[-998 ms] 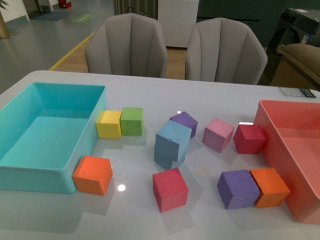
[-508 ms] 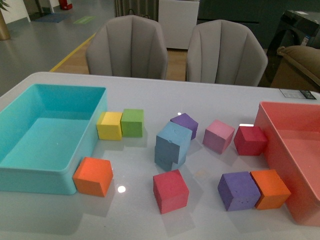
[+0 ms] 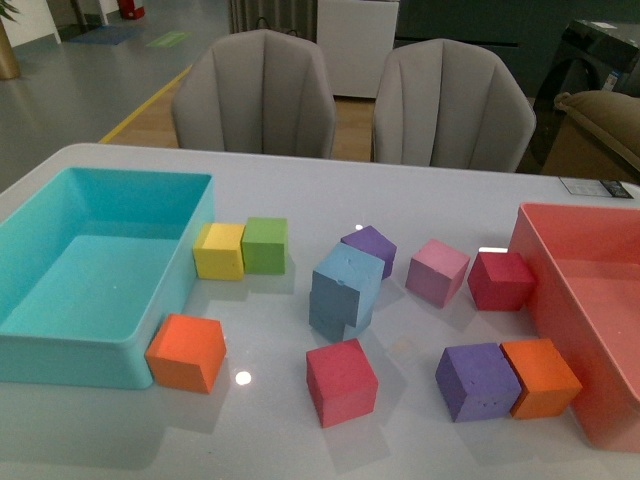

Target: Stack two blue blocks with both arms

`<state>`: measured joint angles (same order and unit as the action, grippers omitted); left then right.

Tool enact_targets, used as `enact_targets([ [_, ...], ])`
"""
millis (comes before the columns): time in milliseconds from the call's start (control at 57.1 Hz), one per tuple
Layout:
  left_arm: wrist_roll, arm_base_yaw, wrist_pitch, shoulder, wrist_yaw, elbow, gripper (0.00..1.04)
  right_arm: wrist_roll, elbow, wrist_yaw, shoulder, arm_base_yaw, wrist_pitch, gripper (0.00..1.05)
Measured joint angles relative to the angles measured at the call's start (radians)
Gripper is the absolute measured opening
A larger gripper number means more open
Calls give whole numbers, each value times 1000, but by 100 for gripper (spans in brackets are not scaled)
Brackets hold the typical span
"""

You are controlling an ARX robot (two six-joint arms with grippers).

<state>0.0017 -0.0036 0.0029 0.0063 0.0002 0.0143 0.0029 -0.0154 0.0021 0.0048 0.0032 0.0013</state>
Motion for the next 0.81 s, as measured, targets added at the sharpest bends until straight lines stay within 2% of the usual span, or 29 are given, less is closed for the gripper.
enact_targets([
  [420,1,0,0,0,0,0,97,0,0,0,0,0,0,96],
  [806,0,0,0,0,0,0,96,0,0,0,0,0,0,96],
])
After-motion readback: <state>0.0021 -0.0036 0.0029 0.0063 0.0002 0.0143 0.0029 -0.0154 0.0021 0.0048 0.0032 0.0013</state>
